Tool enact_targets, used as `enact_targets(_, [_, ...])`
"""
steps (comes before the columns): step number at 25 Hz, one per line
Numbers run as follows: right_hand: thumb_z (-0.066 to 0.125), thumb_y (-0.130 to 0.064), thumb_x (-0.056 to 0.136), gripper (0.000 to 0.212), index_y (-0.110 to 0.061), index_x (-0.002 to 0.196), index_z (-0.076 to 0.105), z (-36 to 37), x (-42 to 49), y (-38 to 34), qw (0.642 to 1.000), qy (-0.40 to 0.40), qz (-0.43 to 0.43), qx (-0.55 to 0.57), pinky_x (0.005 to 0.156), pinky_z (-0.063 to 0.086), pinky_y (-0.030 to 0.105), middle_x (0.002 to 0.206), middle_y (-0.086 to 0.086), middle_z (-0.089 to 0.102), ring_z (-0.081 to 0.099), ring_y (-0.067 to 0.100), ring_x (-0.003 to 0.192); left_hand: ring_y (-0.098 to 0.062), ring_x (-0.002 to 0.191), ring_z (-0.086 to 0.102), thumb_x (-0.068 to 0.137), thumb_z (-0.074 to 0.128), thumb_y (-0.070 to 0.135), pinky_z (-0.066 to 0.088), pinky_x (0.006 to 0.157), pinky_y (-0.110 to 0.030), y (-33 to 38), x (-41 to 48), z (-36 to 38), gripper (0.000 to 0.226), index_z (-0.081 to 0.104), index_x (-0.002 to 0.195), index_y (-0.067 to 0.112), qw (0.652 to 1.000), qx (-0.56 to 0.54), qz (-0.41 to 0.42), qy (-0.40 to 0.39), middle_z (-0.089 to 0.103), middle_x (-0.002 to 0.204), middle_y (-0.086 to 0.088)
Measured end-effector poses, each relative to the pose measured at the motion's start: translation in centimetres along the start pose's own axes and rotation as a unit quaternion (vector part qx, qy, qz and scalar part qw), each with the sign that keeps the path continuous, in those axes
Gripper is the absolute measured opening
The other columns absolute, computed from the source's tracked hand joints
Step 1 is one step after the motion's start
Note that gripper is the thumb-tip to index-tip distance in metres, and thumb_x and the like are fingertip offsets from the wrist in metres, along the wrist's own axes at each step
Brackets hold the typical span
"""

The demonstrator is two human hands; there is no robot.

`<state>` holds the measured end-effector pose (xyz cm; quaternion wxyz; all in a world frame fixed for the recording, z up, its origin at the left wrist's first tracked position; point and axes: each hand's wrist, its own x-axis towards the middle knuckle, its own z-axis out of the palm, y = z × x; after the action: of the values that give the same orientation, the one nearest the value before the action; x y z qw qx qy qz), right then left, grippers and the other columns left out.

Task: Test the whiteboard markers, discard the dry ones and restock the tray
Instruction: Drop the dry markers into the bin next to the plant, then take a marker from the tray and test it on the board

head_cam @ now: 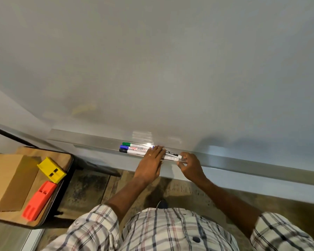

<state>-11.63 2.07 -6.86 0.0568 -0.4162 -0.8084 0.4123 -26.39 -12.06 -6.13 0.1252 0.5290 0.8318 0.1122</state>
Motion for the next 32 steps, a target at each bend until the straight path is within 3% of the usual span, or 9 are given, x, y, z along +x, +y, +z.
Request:
enact_targets(3, [0.075, -0.015, 0.088, 0.045, -0.004, 0.13, 0.06, 0.3, -0.1, -0.2, 1.0, 0.001, -0.007, 0.007, 0.094, 0.055, 0.04, 0.12, 0.018, 0.062, 0.064, 0.031, 0.107, -0.022, 0.158, 0.003, 0.109, 0.036, 0.037, -0.003, 0.127, -0.039, 0.2, 0.2, 0.3, 0.061, 0.011, 0.162, 0.02, 0.997, 0.057, 0.008, -0.043, 0.006, 0.17, -0.002])
enact_targets(10, [0.073, -0.012, 0.09, 0.047, -0.002, 0.132, 0.057, 0.3, -0.4, -0.1, 1.0, 0.007, -0.012, 0.014, 0.098, 0.054, 0.04, 0.123, 0.017, 0.063, 0.062, 0.032, 0.112, -0.022, 0.157, 0.011, 0.11, 0.033, 0.039, -0.004, 0.127, -0.04, -0.2, -0.7, 0.3, 0.056, 0.018, 0.161, 0.021, 0.996, 0.083, -0.01, -0.032, 0.018, 0.169, -0.003])
enact_targets(15, [0.066, -0.019, 0.096, 0.043, -0.009, 0.136, 0.054, -0.1, -1.2, 0.1, 0.999, -0.004, -0.03, -0.021, 0.107, 0.047, 0.036, 0.134, 0.01, 0.06, 0.056, 0.027, 0.124, -0.022, 0.157, -0.005, 0.11, 0.022, 0.046, -0.007, 0.127, -0.042, 0.0, -0.9, 0.6, 0.06, 0.007, 0.162, 0.02, 0.994, 0.098, -0.005, -0.056, 0.001, 0.17, -0.002])
enact_targets(19, [0.05, -0.035, 0.104, 0.044, -0.016, 0.144, 0.048, -1.6, -3.0, 1.3, 0.993, 0.011, -0.046, -0.111, 0.11, 0.043, 0.034, 0.147, 0.004, 0.053, 0.052, 0.021, 0.134, -0.019, 0.155, -0.014, 0.108, 0.013, 0.05, -0.012, 0.125, -0.037, 1.2, -0.8, 1.7, 0.063, -0.002, 0.162, 0.021, 0.995, 0.076, 0.009, -0.067, -0.009, 0.168, 0.001])
enact_targets(25, [0.053, -0.033, 0.103, 0.045, -0.009, 0.141, 0.055, -4.3, -5.8, 3.8, 0.963, 0.085, -0.12, -0.225, 0.113, 0.031, 0.029, 0.143, 0.01, 0.059, 0.055, 0.025, 0.134, -0.016, 0.156, -0.011, 0.101, -0.001, 0.059, 0.003, 0.129, -0.041, 4.4, -0.1, 3.1, 0.07, 0.002, 0.162, 0.025, 0.996, 0.042, 0.042, -0.064, -0.007, 0.169, 0.005])
enact_targets(29, [0.056, -0.032, 0.102, 0.046, -0.003, 0.137, 0.059, -7.0, -8.1, 7.3, 0.947, 0.121, -0.177, -0.24, 0.11, 0.048, 0.042, 0.141, 0.013, 0.06, 0.056, 0.028, 0.133, -0.016, 0.155, -0.016, 0.107, 0.01, 0.054, -0.013, 0.125, -0.034, 8.6, 0.0, 3.3, 0.063, -0.003, 0.162, 0.025, 0.994, 0.052, 0.072, -0.065, -0.016, 0.166, 0.007])
enact_targets(32, [0.046, -0.038, 0.106, 0.05, -0.002, 0.139, 0.058, -9.6, -10.8, 10.2, 0.95, 0.146, -0.175, -0.215, 0.114, 0.044, 0.04, 0.144, 0.012, 0.056, 0.051, 0.026, 0.138, -0.014, 0.153, -0.015, 0.105, 0.006, 0.054, -0.018, 0.119, -0.03, 12.6, -0.1, 3.7, 0.065, 0.002, 0.161, 0.023, 0.992, 0.059, 0.101, -0.054, -0.01, 0.166, 0.005])
